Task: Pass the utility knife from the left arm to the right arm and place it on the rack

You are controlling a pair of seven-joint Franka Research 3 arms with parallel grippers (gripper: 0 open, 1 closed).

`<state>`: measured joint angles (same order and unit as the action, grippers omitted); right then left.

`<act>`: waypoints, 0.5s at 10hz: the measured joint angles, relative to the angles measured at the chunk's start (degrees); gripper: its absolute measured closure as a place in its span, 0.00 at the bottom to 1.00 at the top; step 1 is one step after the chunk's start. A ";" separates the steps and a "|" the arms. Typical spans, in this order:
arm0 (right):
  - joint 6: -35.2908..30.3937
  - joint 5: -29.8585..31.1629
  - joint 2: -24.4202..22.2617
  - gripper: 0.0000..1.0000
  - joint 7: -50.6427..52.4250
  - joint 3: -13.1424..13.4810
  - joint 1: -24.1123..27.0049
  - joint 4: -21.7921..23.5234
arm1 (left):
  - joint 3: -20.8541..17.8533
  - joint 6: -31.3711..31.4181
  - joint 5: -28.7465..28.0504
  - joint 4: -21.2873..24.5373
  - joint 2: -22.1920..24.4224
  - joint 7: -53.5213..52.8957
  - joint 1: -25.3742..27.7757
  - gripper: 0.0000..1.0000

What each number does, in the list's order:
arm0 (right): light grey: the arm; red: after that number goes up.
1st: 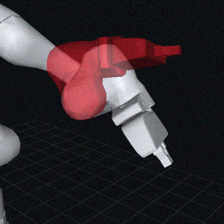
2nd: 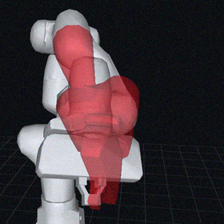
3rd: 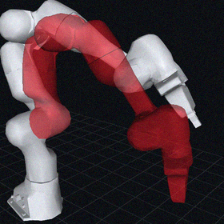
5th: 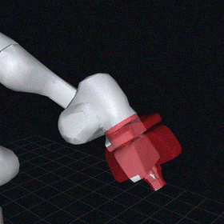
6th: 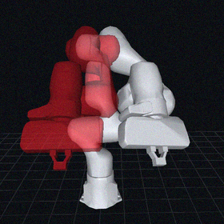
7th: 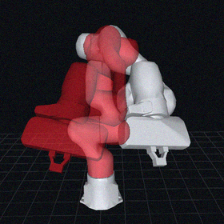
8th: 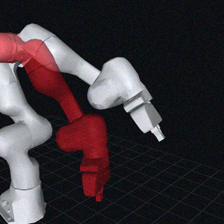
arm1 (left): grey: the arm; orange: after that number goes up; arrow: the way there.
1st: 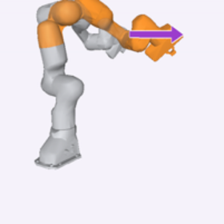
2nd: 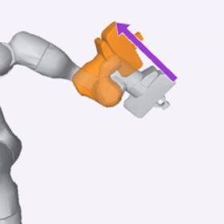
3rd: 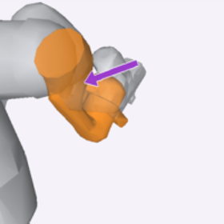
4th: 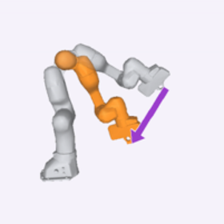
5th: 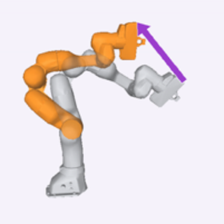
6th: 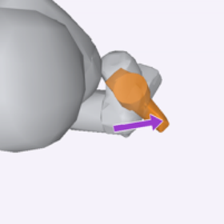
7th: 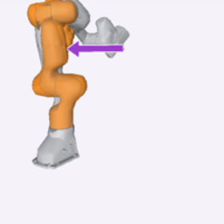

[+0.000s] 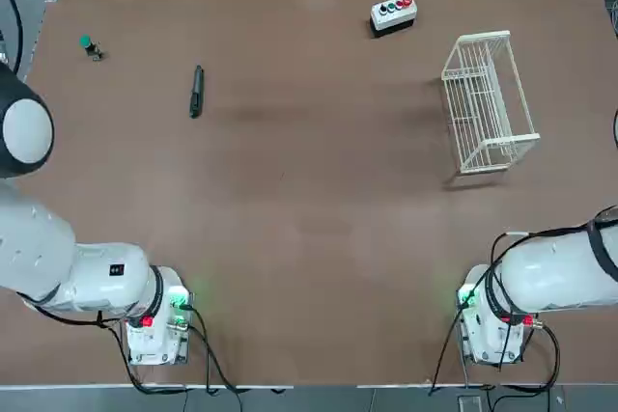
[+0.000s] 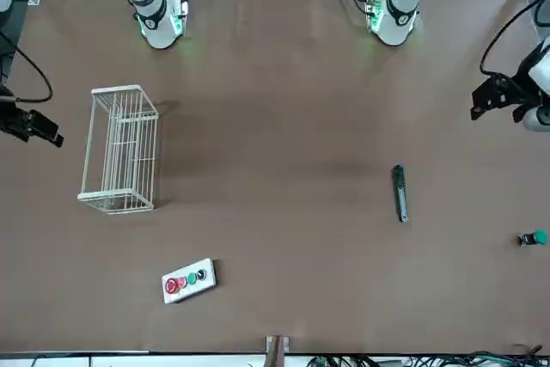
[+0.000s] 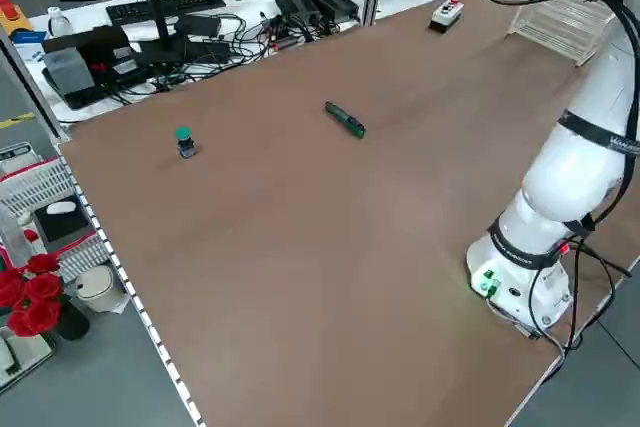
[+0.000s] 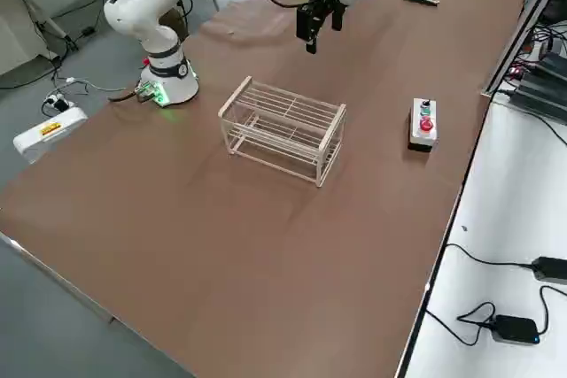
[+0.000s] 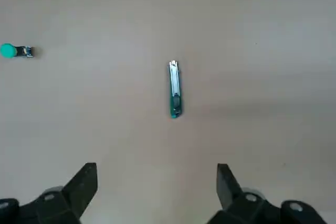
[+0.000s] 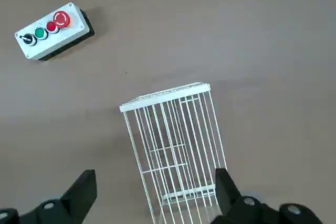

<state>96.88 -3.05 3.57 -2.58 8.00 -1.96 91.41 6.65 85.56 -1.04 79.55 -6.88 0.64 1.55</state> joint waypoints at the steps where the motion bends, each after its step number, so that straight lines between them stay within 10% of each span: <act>1: 0.00 0.00 0.00 0.00 0.00 -0.03 0.00 0.00 | -0.09 1.07 0.00 0.53 -1.35 0.18 0.05 0.00; 5: 1.01 0.07 0.00 0.00 0.28 -0.25 0.00 0.00 | -0.37 11.45 0.01 4.81 -9.58 6.05 0.13 0.00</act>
<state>97.88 -2.98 3.58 -2.30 7.76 -1.96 91.41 6.28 97.01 -1.03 84.36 -16.46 6.70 1.69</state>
